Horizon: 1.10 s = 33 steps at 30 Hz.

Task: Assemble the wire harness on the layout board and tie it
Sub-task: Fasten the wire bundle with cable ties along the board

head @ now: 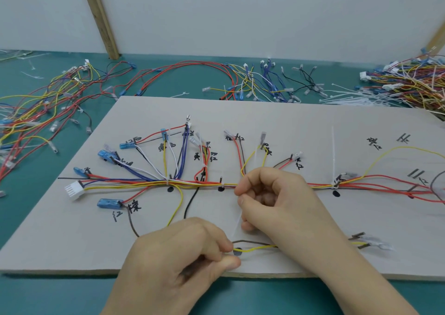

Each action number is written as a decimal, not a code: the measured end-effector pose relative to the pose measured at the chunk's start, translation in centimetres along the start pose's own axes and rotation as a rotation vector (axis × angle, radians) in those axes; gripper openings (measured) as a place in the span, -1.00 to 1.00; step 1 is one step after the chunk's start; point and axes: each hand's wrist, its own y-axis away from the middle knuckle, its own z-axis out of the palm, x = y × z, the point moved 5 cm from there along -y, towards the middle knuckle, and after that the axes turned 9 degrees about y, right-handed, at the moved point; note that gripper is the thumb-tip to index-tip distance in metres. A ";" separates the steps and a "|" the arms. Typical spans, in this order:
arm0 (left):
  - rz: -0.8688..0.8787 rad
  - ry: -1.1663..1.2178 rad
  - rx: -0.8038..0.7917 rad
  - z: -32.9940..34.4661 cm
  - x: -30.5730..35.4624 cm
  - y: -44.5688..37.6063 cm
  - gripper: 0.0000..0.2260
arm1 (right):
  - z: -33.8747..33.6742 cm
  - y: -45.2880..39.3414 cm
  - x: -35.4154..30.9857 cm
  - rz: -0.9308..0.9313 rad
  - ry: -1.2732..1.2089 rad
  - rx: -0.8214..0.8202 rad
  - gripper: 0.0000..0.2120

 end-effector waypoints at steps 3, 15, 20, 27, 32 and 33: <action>-0.075 0.004 -0.044 0.2 -0.7 -0.3 -0.80 | -0.1 0.0 -0.1 0.002 -0.035 -0.014 -0.77; -0.459 0.125 0.133 0.1 -0.2 -1.5 -0.64 | -0.6 0.3 -0.3 -0.075 -0.238 -0.153 -0.77; -0.455 0.089 0.131 0.0 0.0 -1.4 -0.68 | -0.5 0.2 -0.1 -0.066 -0.206 -0.118 -0.76; -0.542 0.189 0.138 -0.5 -0.9 -0.9 -0.65 | -0.1 0.5 -0.2 -0.131 0.182 -0.043 -0.67; -0.538 0.208 0.130 -0.3 -1.0 -0.8 -0.67 | 0.7 0.6 -0.9 -0.274 0.545 0.012 -0.72; -0.537 0.207 0.130 -0.3 -1.0 -0.8 -0.67 | 0.9 0.6 -0.9 -0.294 0.602 0.021 -0.73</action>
